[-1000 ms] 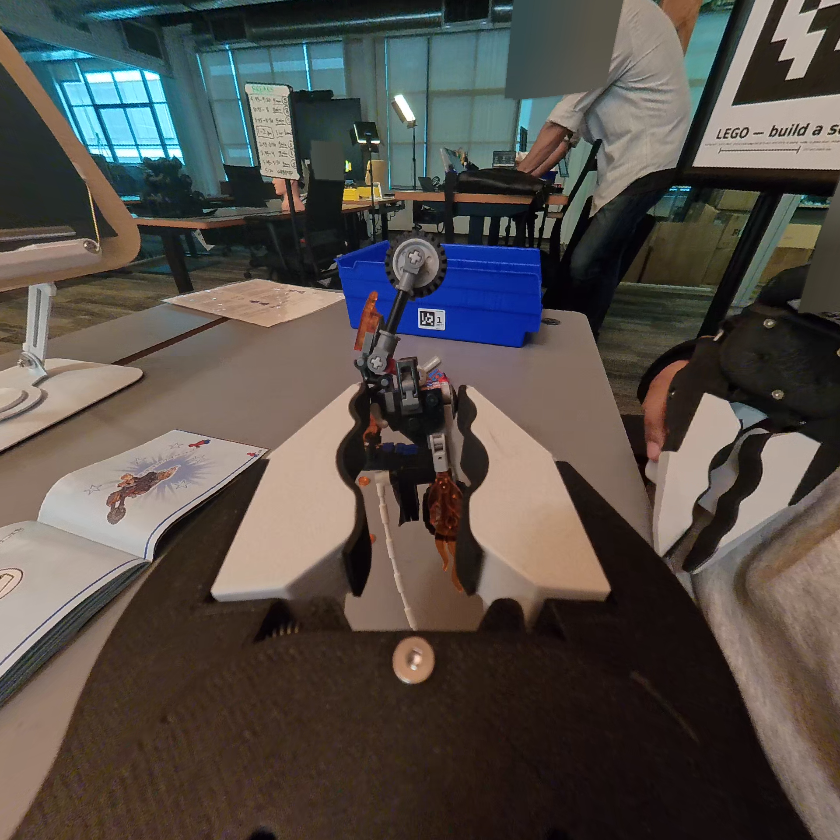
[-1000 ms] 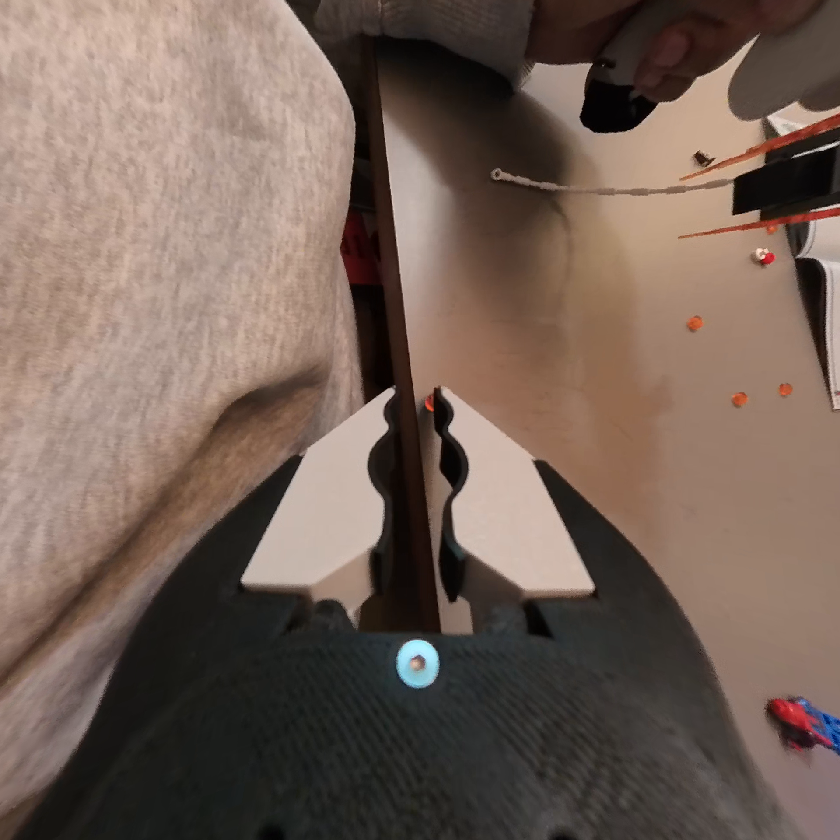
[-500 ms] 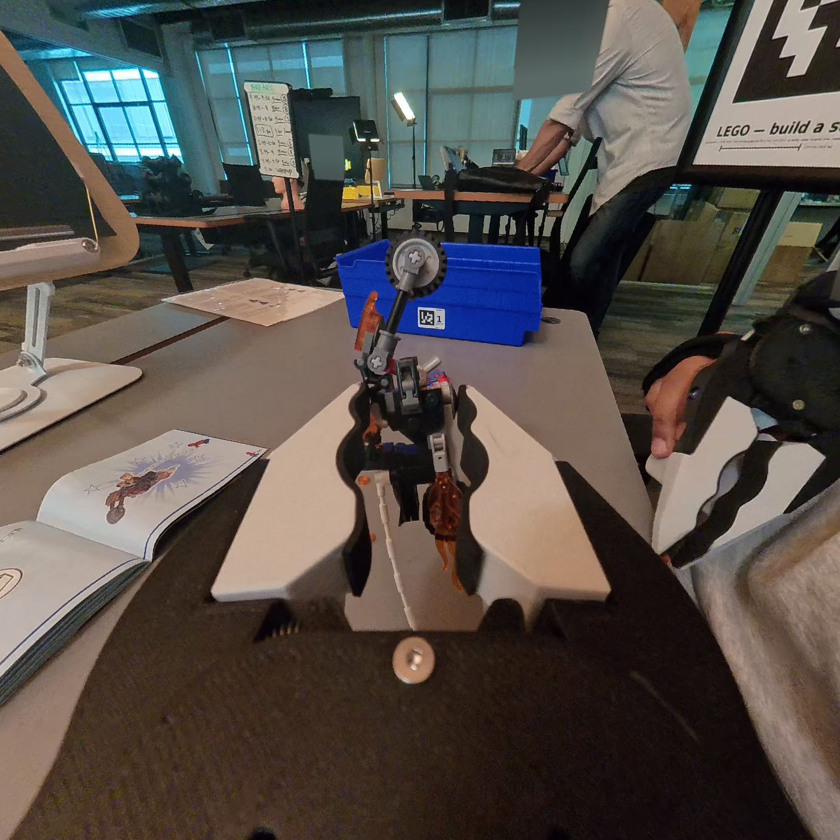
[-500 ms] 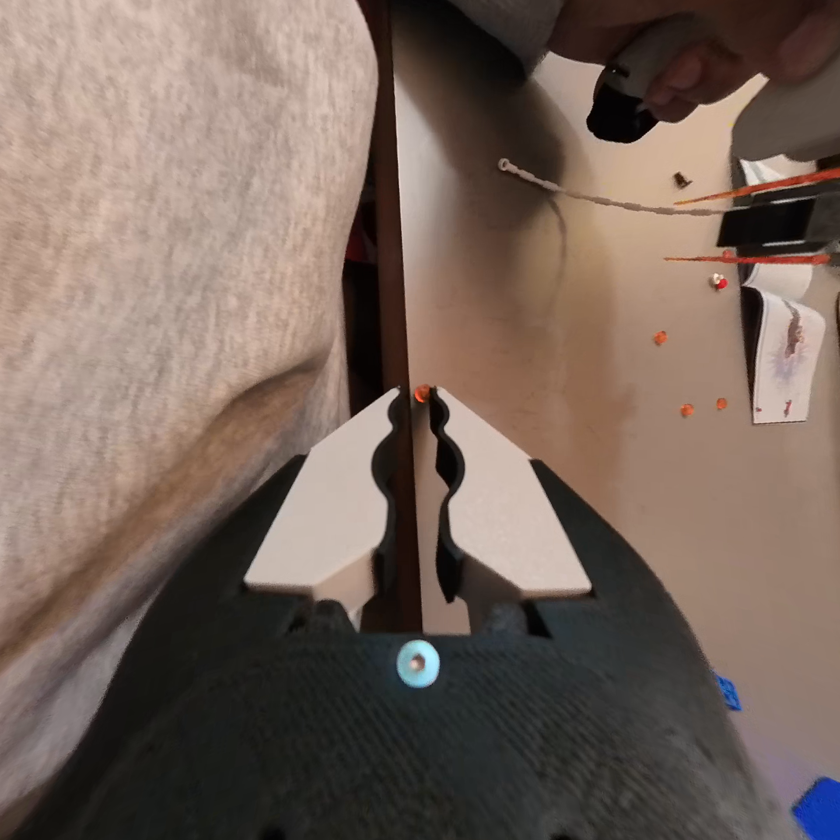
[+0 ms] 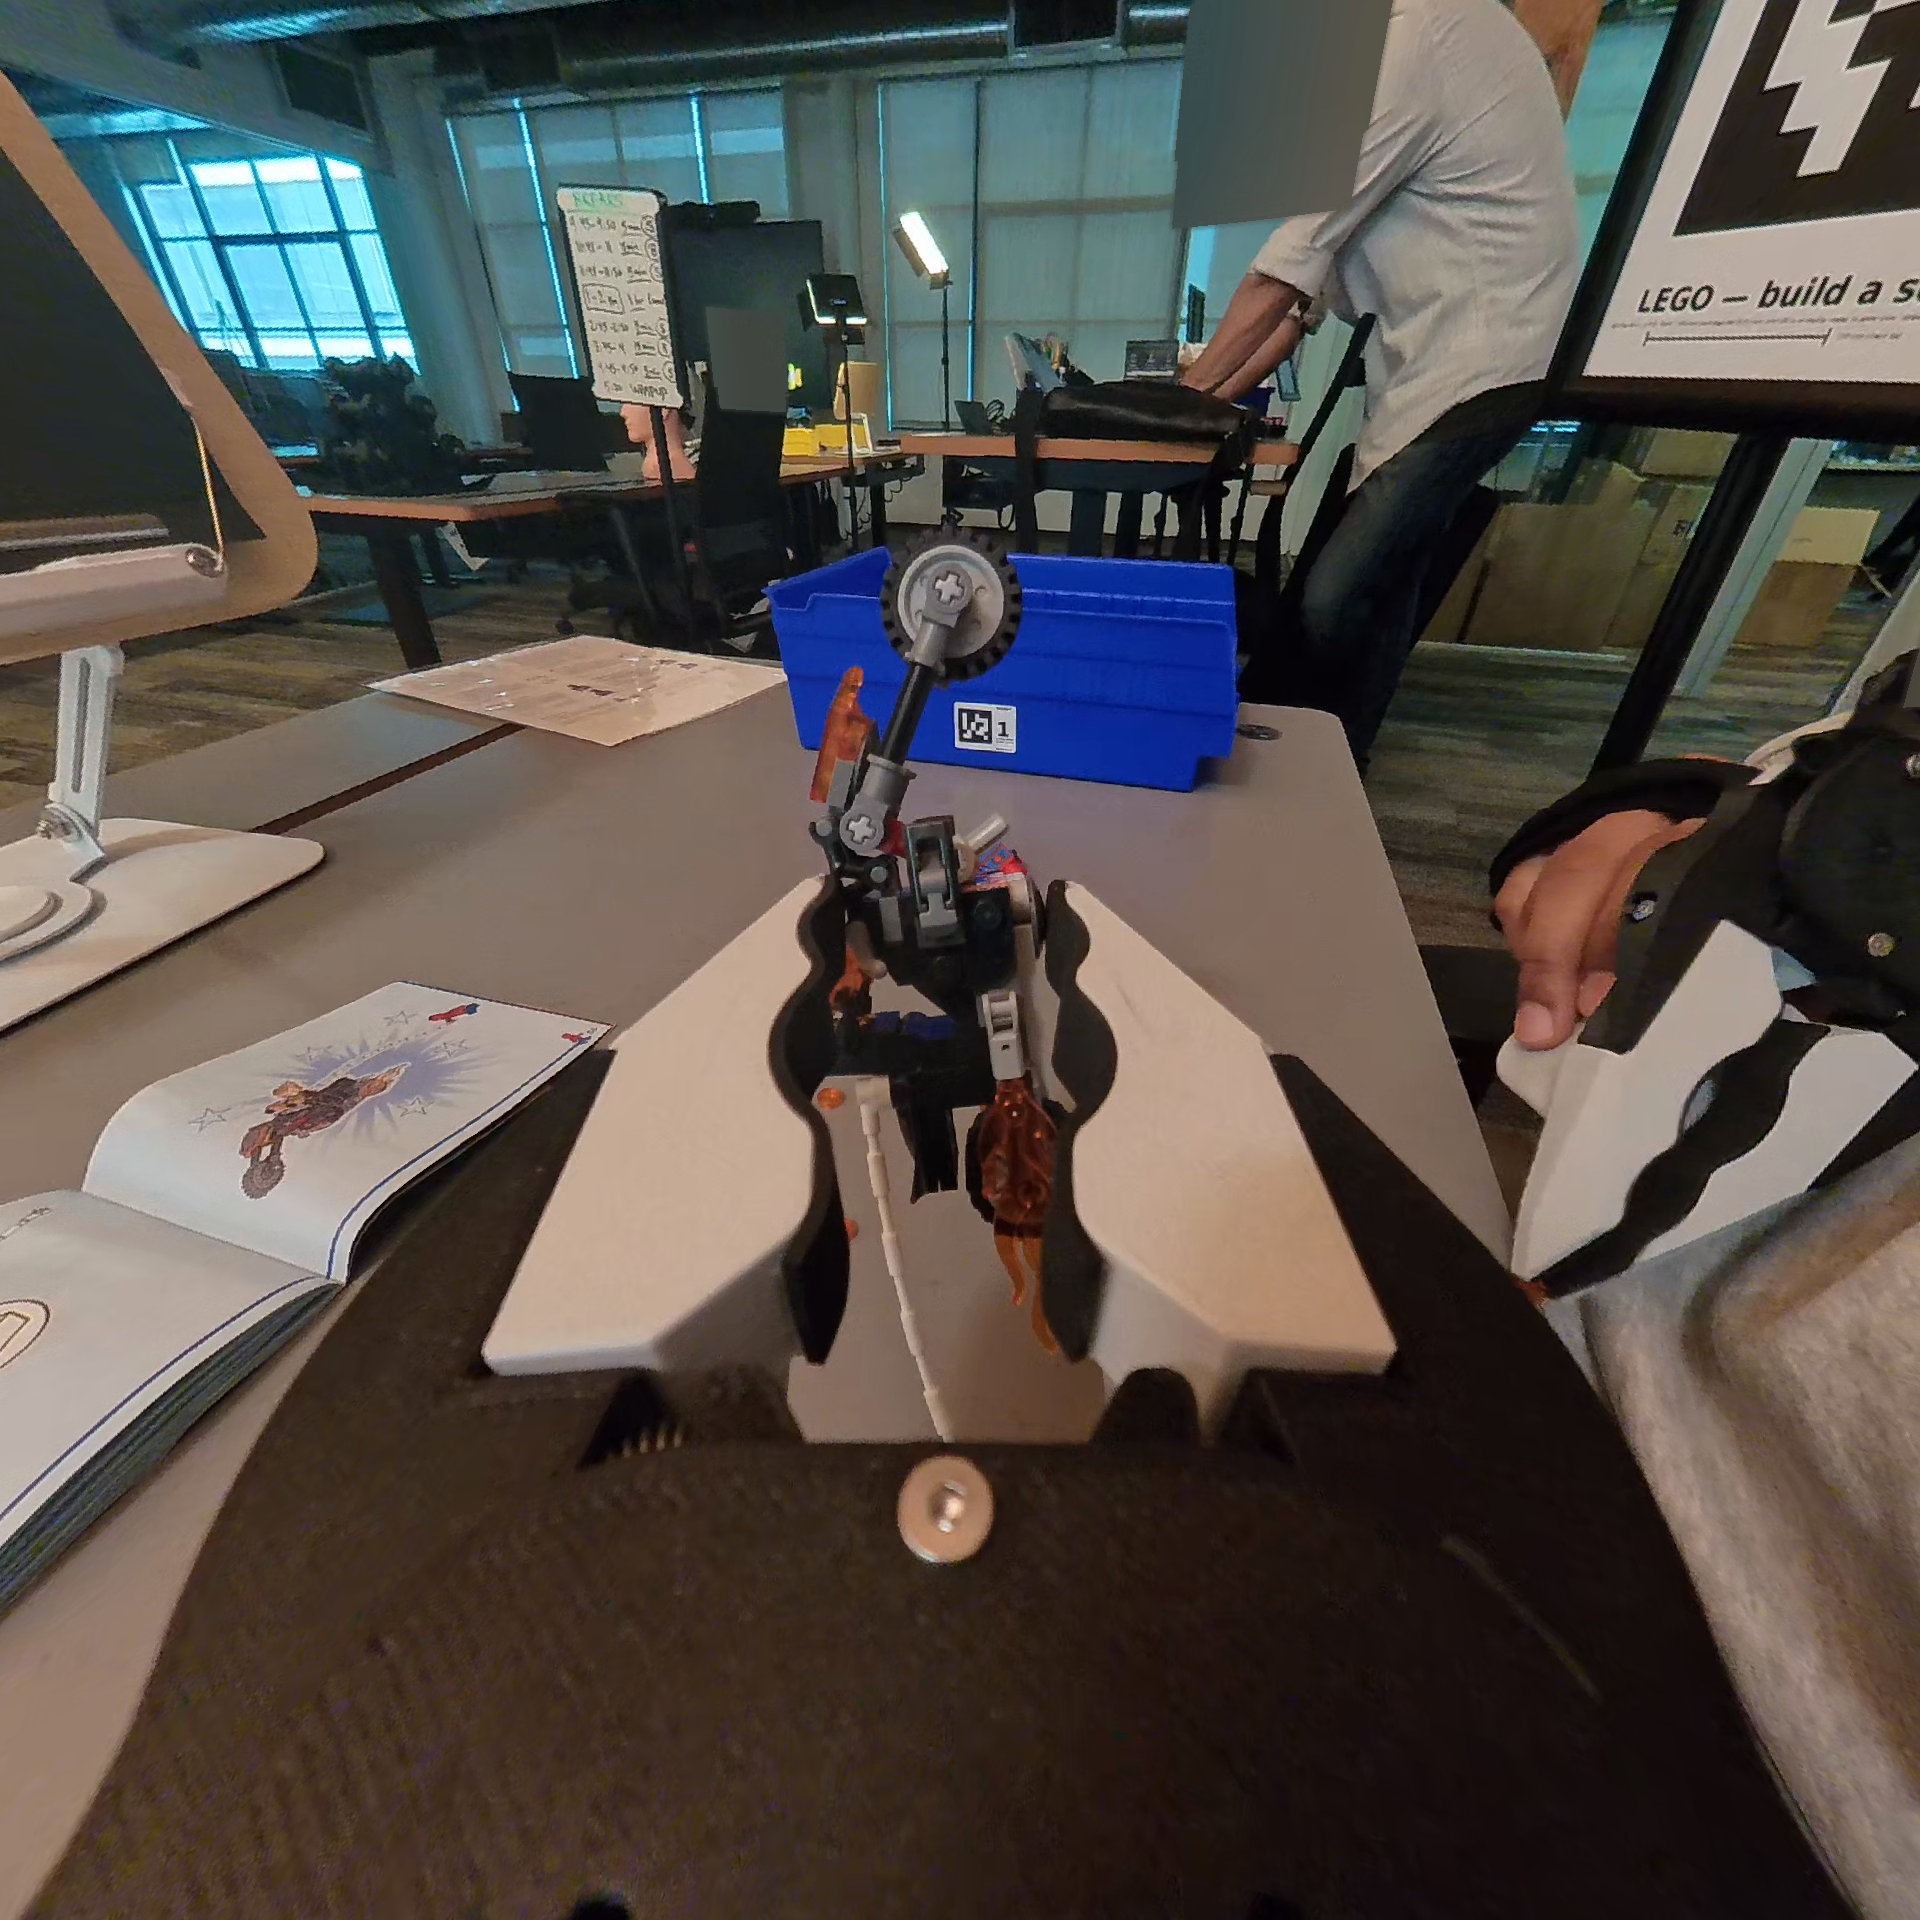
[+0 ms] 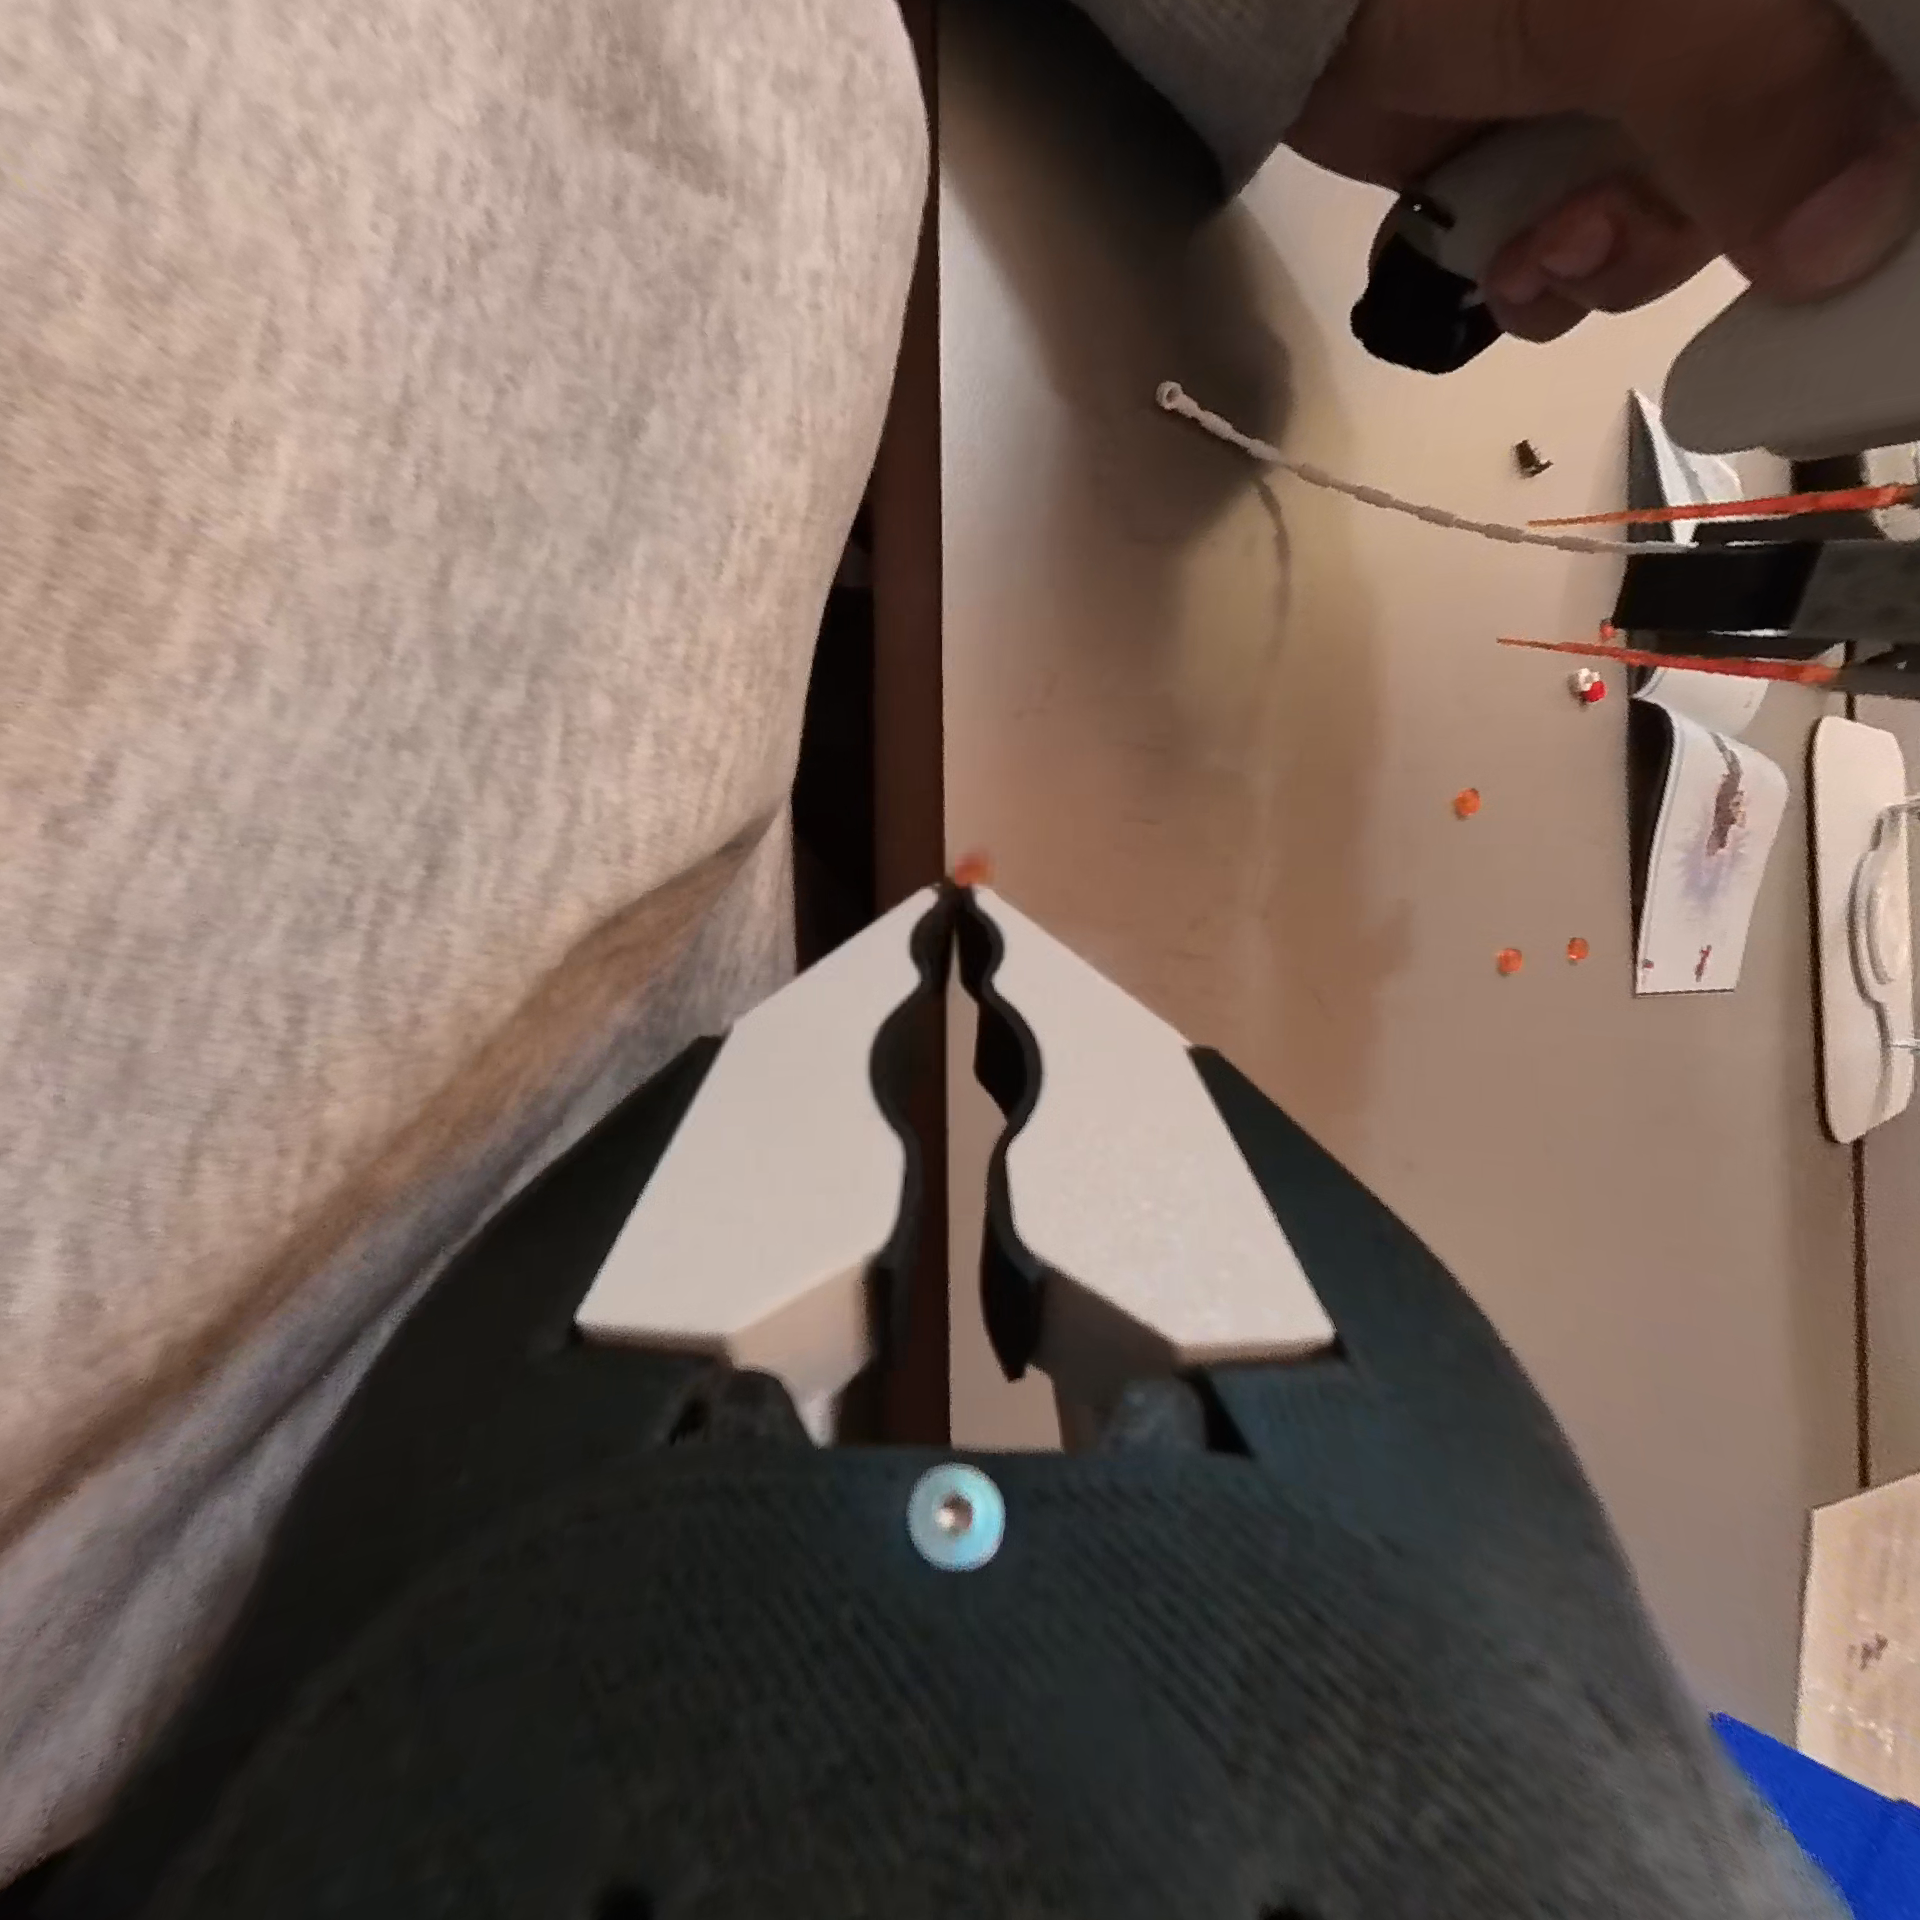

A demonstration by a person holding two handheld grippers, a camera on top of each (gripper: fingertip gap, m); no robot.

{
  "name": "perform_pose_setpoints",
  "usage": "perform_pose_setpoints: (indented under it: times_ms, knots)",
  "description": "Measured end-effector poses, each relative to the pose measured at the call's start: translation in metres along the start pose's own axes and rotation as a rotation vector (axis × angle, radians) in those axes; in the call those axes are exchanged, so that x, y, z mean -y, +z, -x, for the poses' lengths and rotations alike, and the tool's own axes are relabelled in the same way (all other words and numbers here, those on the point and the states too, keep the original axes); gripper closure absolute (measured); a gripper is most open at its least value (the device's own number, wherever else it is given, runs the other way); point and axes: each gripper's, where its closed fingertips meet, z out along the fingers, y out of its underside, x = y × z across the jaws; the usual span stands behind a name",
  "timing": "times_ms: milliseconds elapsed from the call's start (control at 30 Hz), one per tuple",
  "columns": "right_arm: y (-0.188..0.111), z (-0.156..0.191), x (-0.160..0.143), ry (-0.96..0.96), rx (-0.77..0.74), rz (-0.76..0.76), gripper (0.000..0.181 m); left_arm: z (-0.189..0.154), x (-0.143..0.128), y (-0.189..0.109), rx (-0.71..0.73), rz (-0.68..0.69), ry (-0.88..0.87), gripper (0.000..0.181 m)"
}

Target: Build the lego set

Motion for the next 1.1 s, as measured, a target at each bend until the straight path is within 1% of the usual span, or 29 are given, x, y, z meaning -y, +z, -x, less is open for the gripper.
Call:
perform_pose_setpoints:
  times_ms: [133,267,400,500,633,733,833,900,967,1033,1100]
  knots:
    - [0.000,-0.001,-0.001,0.007,-0.006,0.000,0.181,0.000,0.000,0.000,-0.001,0.000,-0.001,0.146]
    - [0.000,-0.005,-0.003,0.058,-0.003,-0.007,0.181,0.000,0.000,0.000,0.000,0.001,0.000,0.146]
    - [-0.002,-0.009,0.001,0.108,-0.004,-0.041,0.181,0.002,0.003,-0.002,-0.005,-0.024,-0.025,0.145]
    - [-0.004,-0.012,0.006,0.142,-0.003,-0.074,0.181,0.008,0.011,-0.008,-0.007,-0.075,-0.075,0.145]
    - [-0.005,-0.016,0.010,0.173,-0.009,-0.106,0.181,0.020,0.025,-0.023,-0.010,-0.180,-0.167,0.146]
    - [-0.003,-0.023,0.024,0.185,-0.026,-0.165,0.181,0.029,0.031,-0.030,-0.008,-0.239,-0.239,0.146]
    - [0.009,-0.032,0.056,0.213,-0.014,-0.261,0.172,0.033,0.032,-0.033,-0.002,-0.249,-0.244,0.146]
    - [0.025,-0.033,0.079,0.285,0.044,-0.315,0.166,0.037,0.033,-0.037,0.019,-0.245,-0.223,0.146]
    - [0.043,-0.029,0.098,0.376,0.138,-0.342,0.163,0.045,0.033,-0.046,0.053,-0.240,-0.207,0.146]
    - [0.060,-0.024,0.109,0.442,0.221,-0.333,0.163,0.055,0.033,-0.056,0.093,-0.232,-0.186,0.146]
    - [0.075,-0.021,0.108,0.458,0.250,-0.261,0.163,0.062,0.033,-0.064,0.122,-0.230,-0.179,0.146]
